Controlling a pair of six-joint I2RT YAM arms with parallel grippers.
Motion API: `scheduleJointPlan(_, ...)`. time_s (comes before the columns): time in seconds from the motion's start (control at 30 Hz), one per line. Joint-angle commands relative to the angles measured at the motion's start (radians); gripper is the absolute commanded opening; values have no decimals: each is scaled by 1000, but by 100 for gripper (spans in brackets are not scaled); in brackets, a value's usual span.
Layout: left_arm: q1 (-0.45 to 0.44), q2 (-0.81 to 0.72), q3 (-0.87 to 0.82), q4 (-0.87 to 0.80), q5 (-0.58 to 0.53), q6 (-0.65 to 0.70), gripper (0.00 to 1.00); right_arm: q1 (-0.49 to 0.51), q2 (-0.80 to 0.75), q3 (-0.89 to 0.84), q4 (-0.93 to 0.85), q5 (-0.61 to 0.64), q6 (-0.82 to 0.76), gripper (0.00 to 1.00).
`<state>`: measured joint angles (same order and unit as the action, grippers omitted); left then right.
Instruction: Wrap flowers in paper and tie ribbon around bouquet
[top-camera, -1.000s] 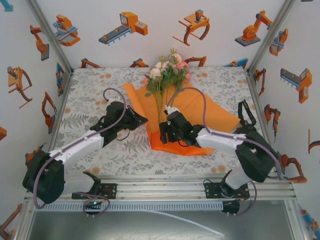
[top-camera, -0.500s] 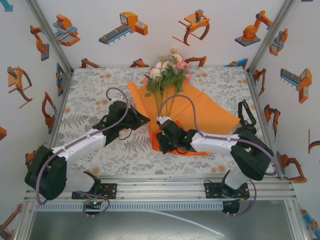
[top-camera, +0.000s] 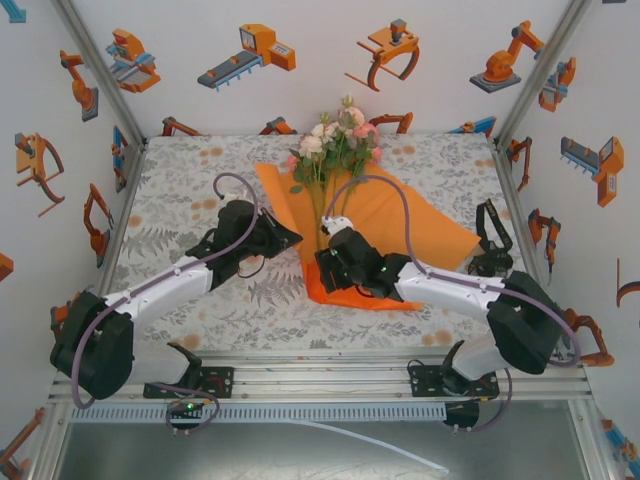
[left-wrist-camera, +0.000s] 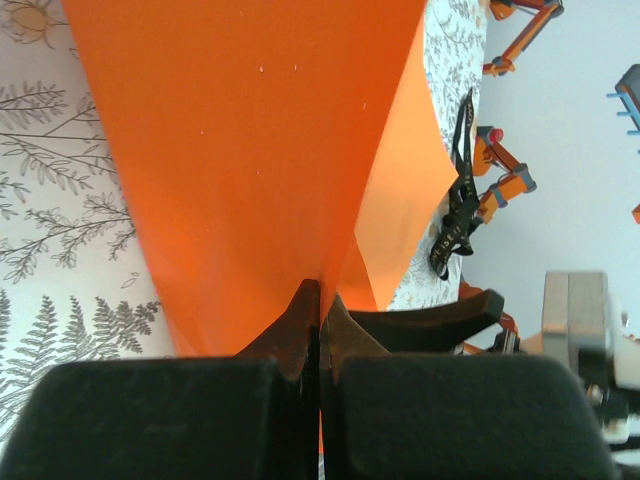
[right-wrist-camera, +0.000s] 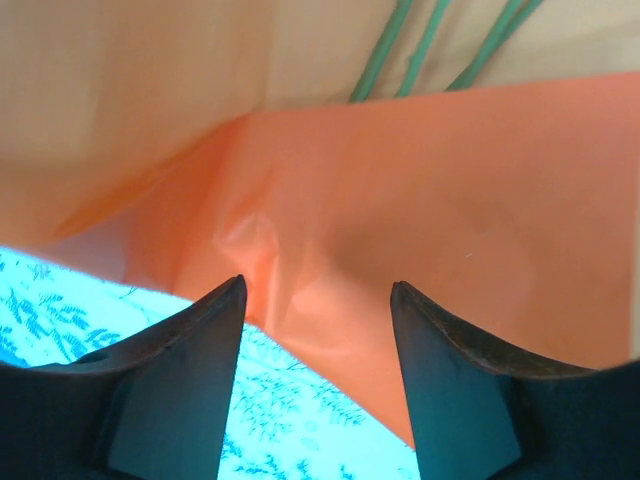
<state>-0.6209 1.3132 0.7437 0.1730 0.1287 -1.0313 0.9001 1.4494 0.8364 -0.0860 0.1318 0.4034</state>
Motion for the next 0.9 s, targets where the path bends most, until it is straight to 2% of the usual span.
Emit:
scheduleJointPlan(0.0, -11, 16, 49, 37, 25, 9, 0, -36, 35, -21, 60, -33, 20, 53)
scheduleJointPlan(0.17, -14, 6, 45, 29, 13, 9, 0, -35, 161, 37, 88, -101, 54, 53)
scheduleJointPlan(0.47, -14, -25, 29, 11, -1, 14, 0, -8, 284, 109, 25, 15, 11, 57)
scheduleJointPlan(0.7, -13, 8, 60, 22, 11, 24, 0, -21, 98, 43, 42, -7, 57, 63)
scheduleJointPlan(0.87, -14, 64, 100, 50, 29, 27, 0, -95, -111, -82, 65, -85, 116, 62)
